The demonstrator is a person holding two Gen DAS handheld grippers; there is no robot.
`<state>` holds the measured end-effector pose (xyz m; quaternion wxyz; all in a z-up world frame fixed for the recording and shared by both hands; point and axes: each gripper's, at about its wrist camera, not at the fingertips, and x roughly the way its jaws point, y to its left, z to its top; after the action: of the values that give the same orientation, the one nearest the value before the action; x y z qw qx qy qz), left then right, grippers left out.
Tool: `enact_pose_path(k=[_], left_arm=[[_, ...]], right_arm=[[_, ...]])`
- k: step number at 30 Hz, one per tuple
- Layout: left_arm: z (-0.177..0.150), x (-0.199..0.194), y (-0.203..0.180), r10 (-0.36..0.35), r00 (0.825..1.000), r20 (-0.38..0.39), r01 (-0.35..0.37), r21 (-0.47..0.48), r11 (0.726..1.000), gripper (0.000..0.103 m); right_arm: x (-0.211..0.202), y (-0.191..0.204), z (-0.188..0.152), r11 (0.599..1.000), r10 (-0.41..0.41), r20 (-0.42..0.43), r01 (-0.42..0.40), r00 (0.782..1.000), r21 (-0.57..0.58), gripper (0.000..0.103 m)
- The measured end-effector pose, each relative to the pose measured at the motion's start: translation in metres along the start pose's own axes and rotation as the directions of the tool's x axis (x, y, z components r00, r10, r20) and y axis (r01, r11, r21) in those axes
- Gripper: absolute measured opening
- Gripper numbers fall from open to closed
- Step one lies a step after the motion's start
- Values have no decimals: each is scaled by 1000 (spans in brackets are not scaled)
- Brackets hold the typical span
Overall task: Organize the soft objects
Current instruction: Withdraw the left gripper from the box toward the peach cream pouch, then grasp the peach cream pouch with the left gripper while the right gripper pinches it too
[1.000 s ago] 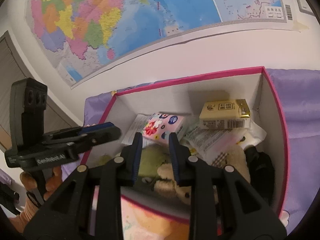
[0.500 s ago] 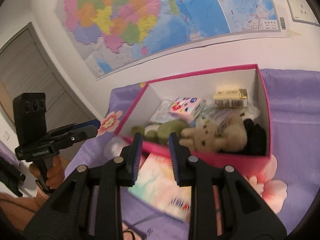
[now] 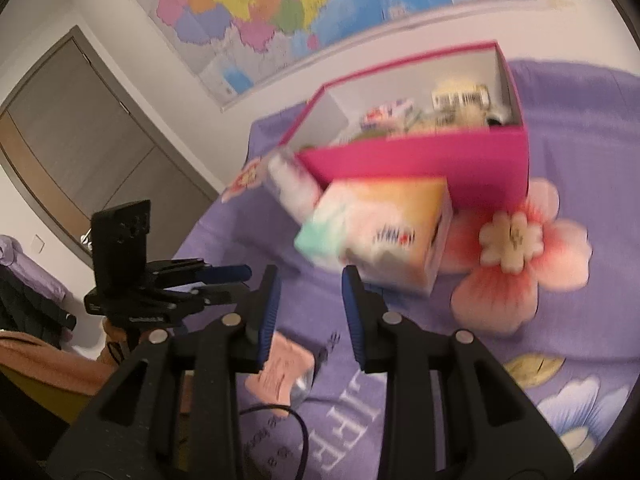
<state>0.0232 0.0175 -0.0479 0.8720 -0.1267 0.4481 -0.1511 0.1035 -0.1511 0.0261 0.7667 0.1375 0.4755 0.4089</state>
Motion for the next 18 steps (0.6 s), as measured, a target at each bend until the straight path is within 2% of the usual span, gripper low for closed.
enact_pose_path(k=[9,18], left_arm=[[-31,7,-3,-43,995,-87,40,-39,998,38],[-44,14,-17,-60,991,-117,56,-33,998,38]], right_arm=[[24,-1,-36,1000,18,-120,-15,993,24,34],[46,4,-59,999,48,-202,-43,978,32,34]])
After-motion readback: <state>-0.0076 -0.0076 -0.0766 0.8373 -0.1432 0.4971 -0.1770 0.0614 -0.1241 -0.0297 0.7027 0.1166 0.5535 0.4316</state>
